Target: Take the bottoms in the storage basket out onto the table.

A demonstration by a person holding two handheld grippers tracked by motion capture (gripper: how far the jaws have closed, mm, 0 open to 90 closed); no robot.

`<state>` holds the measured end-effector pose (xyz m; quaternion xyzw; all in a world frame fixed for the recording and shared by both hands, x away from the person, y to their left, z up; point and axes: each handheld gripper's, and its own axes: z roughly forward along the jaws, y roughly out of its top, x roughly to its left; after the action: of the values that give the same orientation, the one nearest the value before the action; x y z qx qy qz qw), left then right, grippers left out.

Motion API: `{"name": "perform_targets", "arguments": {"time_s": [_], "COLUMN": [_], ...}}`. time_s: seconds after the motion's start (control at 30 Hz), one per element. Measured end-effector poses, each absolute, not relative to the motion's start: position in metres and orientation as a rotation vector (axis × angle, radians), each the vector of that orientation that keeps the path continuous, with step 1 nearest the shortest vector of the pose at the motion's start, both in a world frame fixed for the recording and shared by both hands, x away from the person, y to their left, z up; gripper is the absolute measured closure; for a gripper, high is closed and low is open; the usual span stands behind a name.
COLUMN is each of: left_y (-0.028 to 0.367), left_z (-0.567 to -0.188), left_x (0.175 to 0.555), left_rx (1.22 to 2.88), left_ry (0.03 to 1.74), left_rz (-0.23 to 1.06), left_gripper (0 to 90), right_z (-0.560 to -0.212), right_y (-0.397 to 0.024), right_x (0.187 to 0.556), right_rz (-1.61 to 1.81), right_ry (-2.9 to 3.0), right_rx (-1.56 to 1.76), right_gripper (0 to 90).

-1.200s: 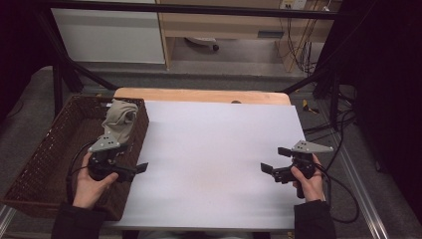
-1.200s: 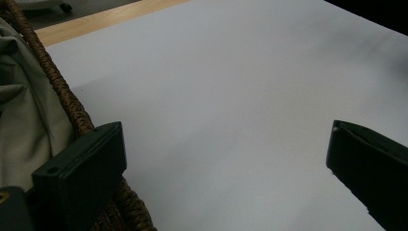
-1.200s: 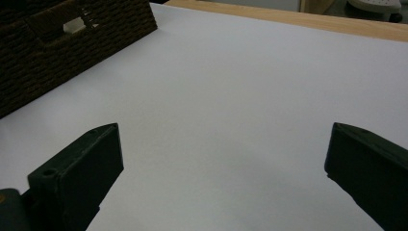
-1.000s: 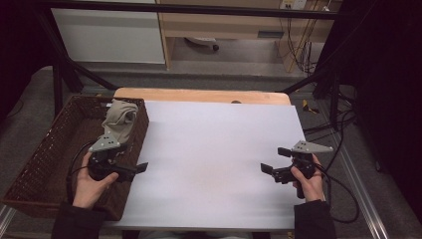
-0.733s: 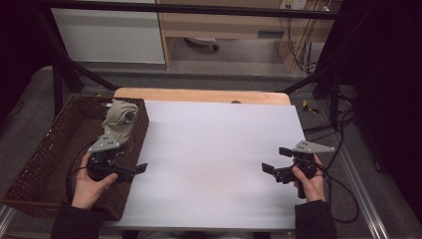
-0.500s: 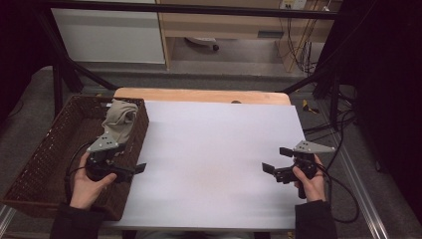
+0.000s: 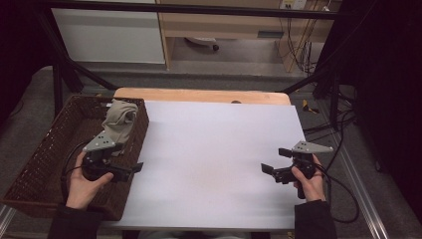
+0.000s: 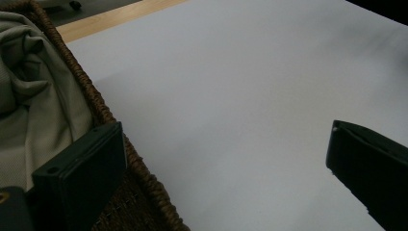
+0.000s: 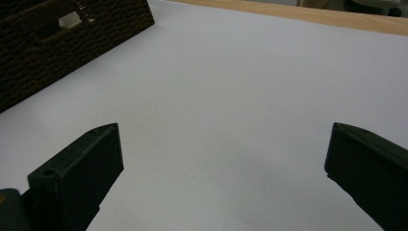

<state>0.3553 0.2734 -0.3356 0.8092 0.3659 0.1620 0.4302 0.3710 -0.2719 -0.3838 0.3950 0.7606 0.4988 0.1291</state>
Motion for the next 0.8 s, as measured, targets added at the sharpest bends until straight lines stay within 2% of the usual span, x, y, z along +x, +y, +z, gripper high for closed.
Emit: {"name": "perform_targets", "arguments": {"time_s": [0.8], "left_y": [0.2823], "left_z": [-0.3292], "left_x": [0.3531], "left_rx": [2.034], "left_ry": [0.954], "left_rz": [0.447], "left_gripper": [0.2], "right_z": [-0.3866], "right_y": [-0.2714], "right_x": [0.3721], "right_rz": [1.437], "right_ry": [2.222], "right_rx": [1.154], "right_gripper": [0.4]}}
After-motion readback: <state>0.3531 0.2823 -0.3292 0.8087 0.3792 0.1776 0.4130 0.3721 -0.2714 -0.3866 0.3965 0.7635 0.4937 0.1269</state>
